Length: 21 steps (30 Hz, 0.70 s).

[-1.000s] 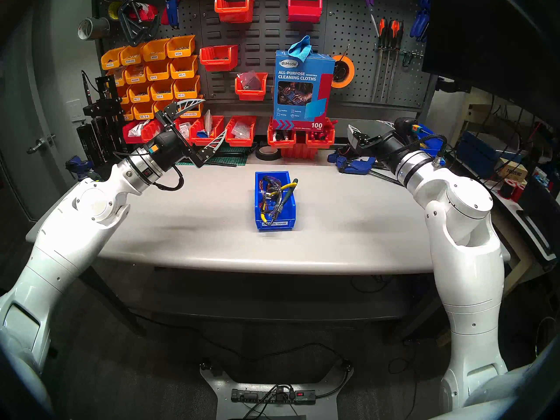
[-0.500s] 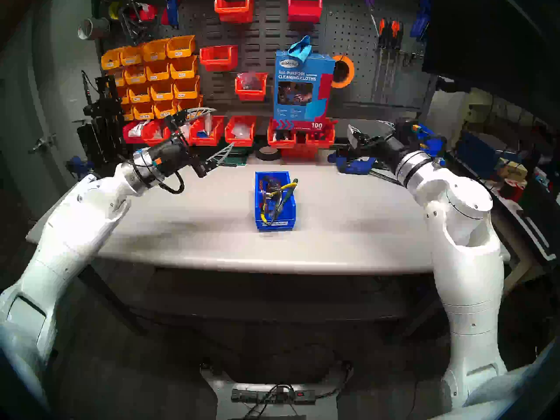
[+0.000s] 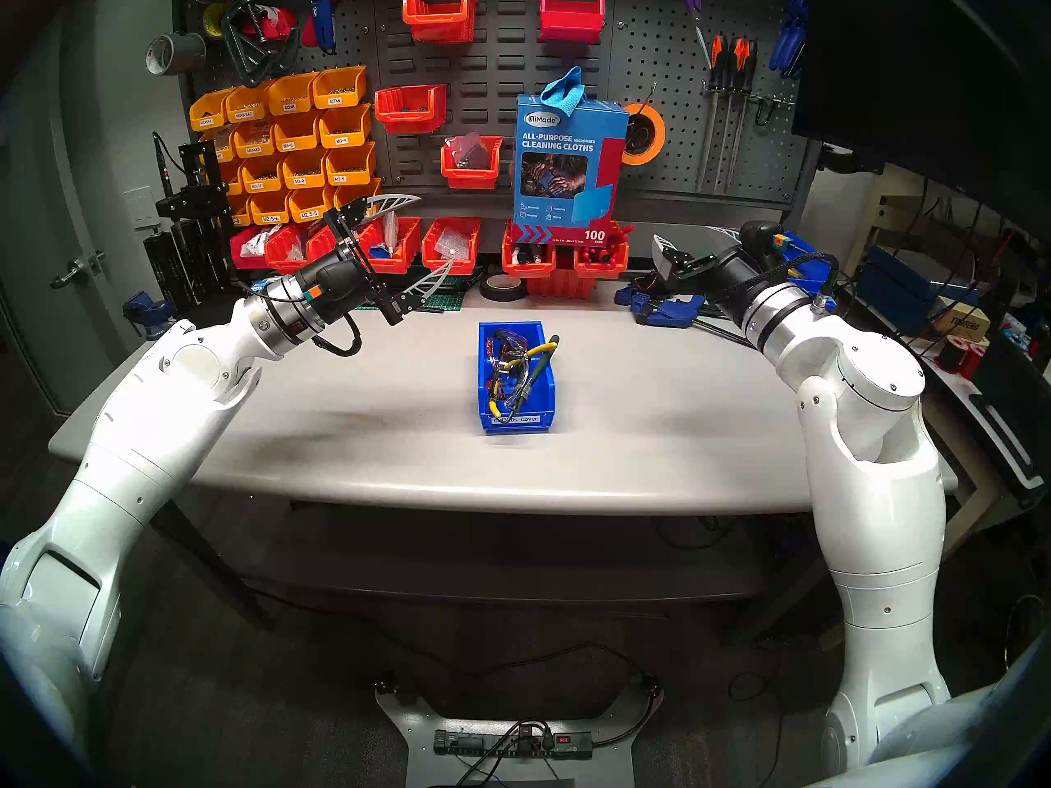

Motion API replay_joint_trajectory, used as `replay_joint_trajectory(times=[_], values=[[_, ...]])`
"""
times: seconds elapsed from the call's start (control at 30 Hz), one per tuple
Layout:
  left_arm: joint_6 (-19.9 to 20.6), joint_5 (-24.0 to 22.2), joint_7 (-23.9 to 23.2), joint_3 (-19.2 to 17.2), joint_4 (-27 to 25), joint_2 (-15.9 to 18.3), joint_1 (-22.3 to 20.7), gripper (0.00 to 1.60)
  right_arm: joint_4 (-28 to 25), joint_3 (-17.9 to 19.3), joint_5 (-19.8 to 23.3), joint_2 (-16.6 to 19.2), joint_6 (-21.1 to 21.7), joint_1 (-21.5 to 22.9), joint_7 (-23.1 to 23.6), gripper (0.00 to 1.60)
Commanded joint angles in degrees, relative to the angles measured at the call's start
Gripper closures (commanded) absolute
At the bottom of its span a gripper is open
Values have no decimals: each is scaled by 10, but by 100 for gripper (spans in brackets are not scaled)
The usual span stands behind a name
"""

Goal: Take out tools from the storage box

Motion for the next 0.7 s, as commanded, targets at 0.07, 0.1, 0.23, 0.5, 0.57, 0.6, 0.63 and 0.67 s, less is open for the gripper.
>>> replay_joint_trajectory(times=[0.07, 0.1, 0.23, 0.5, 0.57, 0.6, 0.63, 0.67], values=[[-1, -6, 1, -7, -4, 0, -12, 0, -7, 2, 0, 0, 1, 5, 0, 0], [-1, -6, 1, -7, -4, 0, -12, 0, -7, 2, -1, 0, 1, 5, 0, 0], [-32, 38, 2, -12, -12, 31, 30, 0, -7, 2, -2, -1, 1, 5, 1, 0], [-69, 72, 4, -23, -19, 57, 67, 0, -7, 3, -3, -2, 2, 5, 3, 0], [-69, 91, 6, -29, -22, 58, 71, 0, -7, 3, -4, -3, 2, 5, 3, 0], [-69, 99, 7, -31, -22, 56, 71, 0, -7, 3, -4, -3, 2, 5, 3, 0], [-69, 105, 9, -33, -21, 54, 71, 0, -7, 4, -4, -3, 2, 5, 4, 0], [-69, 123, 12, -35, -19, 47, 67, 0, -7, 4, -5, -4, 3, 5, 4, 0]])
